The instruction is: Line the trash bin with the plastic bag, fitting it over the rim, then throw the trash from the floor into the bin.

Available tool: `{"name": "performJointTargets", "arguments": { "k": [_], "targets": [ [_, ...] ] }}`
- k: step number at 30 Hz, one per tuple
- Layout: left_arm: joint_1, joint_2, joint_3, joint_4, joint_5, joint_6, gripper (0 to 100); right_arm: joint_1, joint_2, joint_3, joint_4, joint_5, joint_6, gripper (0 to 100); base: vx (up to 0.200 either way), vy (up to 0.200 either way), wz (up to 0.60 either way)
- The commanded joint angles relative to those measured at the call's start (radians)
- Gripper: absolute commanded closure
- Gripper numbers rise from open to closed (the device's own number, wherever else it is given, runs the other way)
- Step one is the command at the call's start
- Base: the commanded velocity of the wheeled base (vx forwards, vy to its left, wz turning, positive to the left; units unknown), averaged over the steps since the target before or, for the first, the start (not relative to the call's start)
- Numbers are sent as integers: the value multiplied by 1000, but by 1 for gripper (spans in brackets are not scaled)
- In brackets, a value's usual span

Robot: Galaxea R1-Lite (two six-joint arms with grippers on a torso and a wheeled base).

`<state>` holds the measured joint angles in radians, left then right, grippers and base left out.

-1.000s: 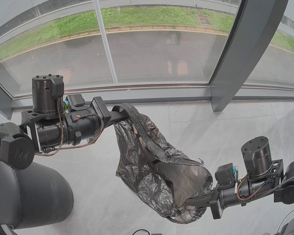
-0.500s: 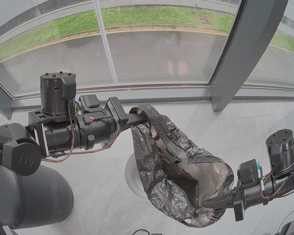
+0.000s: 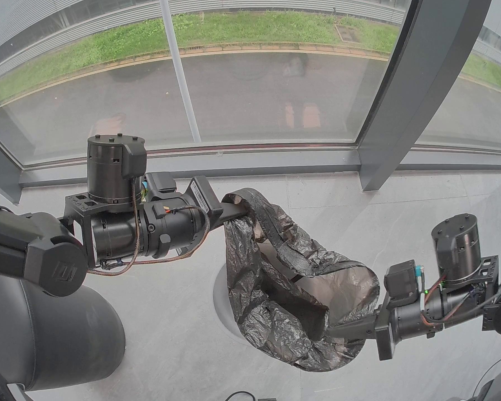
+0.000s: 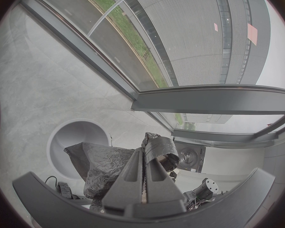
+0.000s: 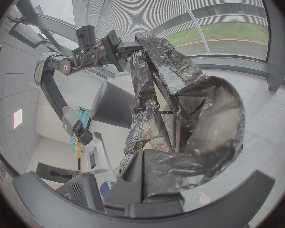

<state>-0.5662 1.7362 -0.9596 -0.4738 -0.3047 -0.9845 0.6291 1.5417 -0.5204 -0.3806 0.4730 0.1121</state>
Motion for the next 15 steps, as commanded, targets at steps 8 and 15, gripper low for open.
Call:
{"name": "performJointTargets", "arguments": {
  "k": [8, 15],
  "targets": [
    [92, 129, -45, -5, -1, 4, 100, -40, 333, -118, -136, -2, -3, 100, 0, 0, 0],
    [115, 178, -80, -6, -1, 9, 100, -40, 440, -217, -167, -33, -35, 100, 0, 0, 0]
  ]
}}
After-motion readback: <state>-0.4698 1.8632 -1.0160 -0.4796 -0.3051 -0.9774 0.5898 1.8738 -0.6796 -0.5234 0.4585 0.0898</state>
